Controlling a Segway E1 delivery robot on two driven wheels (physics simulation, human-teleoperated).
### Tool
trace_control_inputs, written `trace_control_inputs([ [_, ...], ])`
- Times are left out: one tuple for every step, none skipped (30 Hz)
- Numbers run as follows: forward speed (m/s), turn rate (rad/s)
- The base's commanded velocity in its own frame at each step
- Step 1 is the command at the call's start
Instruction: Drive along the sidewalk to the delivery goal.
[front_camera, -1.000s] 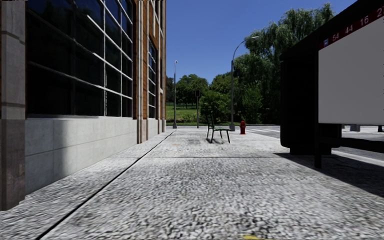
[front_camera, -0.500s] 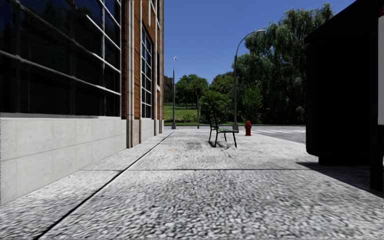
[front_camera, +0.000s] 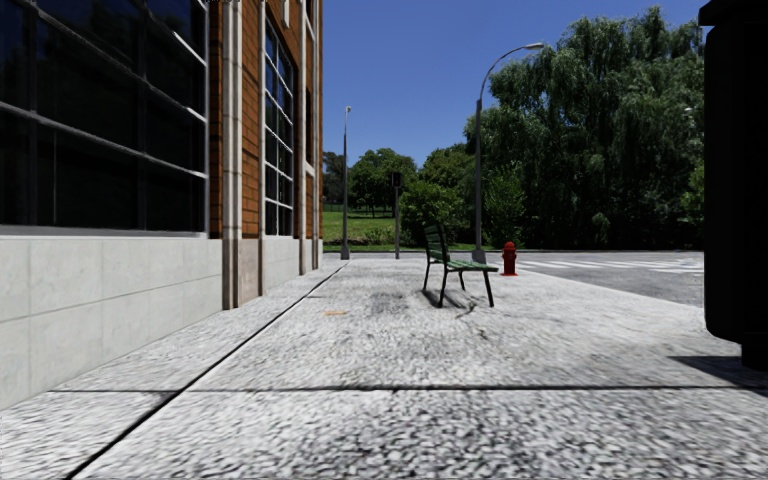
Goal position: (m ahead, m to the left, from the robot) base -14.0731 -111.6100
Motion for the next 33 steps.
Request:
trace_control_inputs([
  [2.00,0.00],
  [2.00,0.00],
  [2.00,0.00],
  [2.00,0.00],
  [2.00,0.00],
  [2.00,0.00],
  [2.00,0.00],
  [2.00,0.00],
  [2.00,0.00],
  [2.00,0.00],
  [2.00,0.00],
  [2.00,0.00],
  [2.00,0.00],
  [2.00,0.00],
  [2.00,0.00],
  [2.00,0.00],
  [2.00,0.00],
  [2.00,0.00],
  [2.00,0.00],
  [2.00,0.00],
  [2.00,0.00],
  [2.00,0.00],
  [2.00,0.00],
  [2.00,0.00],
  [2.00,0.00],
  [2.00,0.00],
  [2.00,0.00],
  [2.00,0.00],
  [2.00,0.00],
  [2.00,0.00],
  [2.00,0.00],
  [2.00,0.00],
  [2.00,0.00],
])
